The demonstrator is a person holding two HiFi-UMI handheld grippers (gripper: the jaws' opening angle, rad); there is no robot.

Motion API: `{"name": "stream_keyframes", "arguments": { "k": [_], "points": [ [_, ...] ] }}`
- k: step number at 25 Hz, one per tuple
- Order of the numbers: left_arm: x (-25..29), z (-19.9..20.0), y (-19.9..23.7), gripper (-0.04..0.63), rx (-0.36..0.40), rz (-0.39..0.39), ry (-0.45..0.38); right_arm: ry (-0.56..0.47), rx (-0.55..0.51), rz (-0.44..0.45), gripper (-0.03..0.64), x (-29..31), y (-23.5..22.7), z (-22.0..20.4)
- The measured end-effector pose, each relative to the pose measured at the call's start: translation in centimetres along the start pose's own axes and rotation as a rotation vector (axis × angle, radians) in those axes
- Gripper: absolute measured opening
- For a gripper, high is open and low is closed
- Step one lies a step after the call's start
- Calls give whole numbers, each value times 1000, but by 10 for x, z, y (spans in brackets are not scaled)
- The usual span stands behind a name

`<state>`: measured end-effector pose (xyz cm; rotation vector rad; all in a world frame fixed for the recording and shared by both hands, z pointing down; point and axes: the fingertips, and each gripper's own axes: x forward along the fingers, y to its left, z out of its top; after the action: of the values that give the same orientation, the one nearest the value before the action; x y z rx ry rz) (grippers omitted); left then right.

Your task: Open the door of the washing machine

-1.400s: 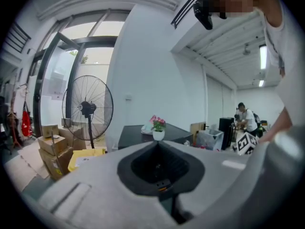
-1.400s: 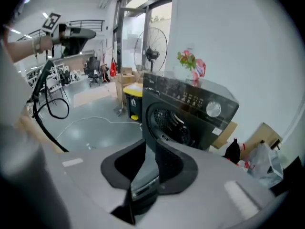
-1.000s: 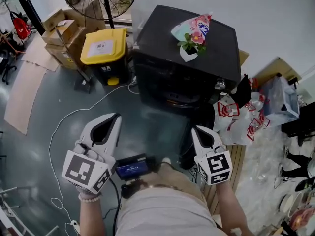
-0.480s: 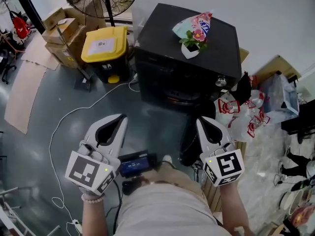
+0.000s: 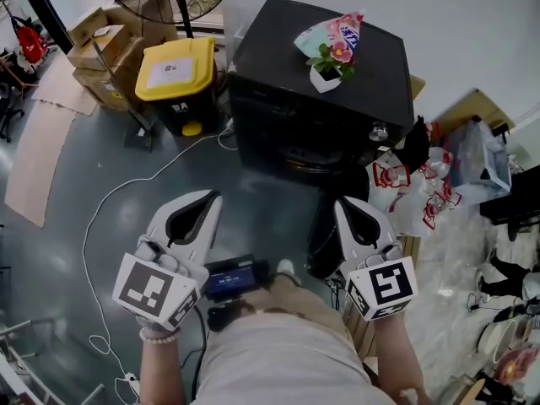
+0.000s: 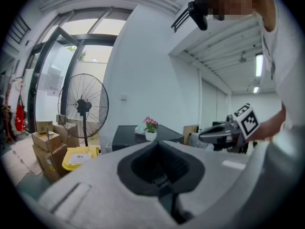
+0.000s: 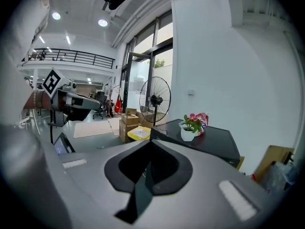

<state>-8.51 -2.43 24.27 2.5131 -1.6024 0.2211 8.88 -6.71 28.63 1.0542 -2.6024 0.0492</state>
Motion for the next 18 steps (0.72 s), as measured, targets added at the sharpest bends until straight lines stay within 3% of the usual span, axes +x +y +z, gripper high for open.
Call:
{"name": "stream_keyframes", "arguments": {
  "k": [18],
  "points": [
    [8, 1, 9, -5, -13, -15, -6, 29, -3, -2, 4, 15, 2, -1]
  ]
}}
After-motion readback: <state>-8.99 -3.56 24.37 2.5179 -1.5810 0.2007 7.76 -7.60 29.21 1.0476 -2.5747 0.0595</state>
